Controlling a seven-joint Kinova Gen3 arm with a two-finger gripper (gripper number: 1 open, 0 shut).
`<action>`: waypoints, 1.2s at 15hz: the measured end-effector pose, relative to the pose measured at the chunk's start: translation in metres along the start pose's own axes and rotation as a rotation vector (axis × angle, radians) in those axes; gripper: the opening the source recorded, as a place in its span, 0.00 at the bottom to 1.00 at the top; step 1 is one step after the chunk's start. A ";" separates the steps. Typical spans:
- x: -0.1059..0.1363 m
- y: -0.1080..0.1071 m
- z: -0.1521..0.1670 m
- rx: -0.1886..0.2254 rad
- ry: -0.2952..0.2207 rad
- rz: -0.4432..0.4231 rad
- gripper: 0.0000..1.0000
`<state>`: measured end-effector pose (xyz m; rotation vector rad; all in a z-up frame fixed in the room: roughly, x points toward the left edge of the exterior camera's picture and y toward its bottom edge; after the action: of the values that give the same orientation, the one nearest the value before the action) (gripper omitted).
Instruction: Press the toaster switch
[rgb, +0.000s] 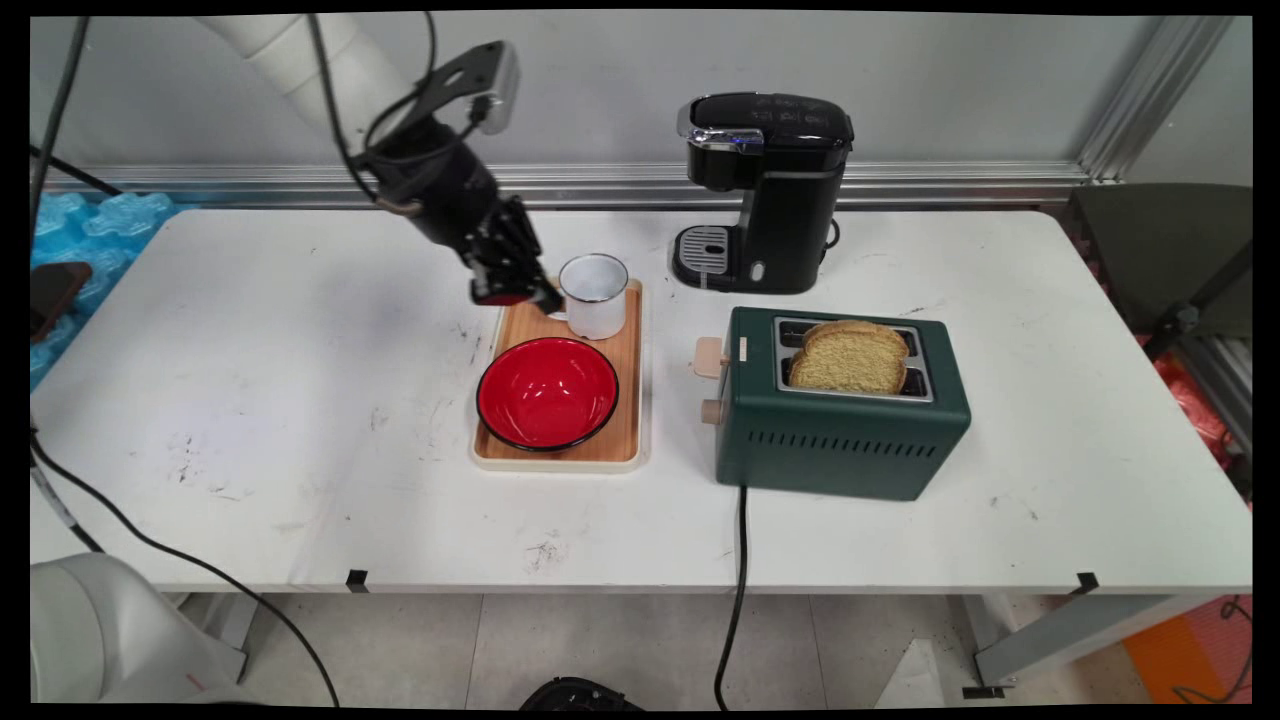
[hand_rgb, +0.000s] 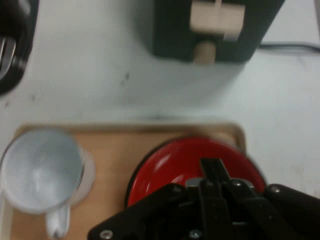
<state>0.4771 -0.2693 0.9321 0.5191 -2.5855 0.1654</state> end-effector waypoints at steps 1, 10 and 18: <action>0.008 0.003 0.005 -0.003 0.011 0.002 0.00; 0.062 0.014 0.046 -0.002 0.070 0.044 0.00; 0.089 0.009 0.074 0.023 0.080 0.046 0.00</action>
<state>0.3689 -0.3064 0.9116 0.4518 -2.5213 0.2273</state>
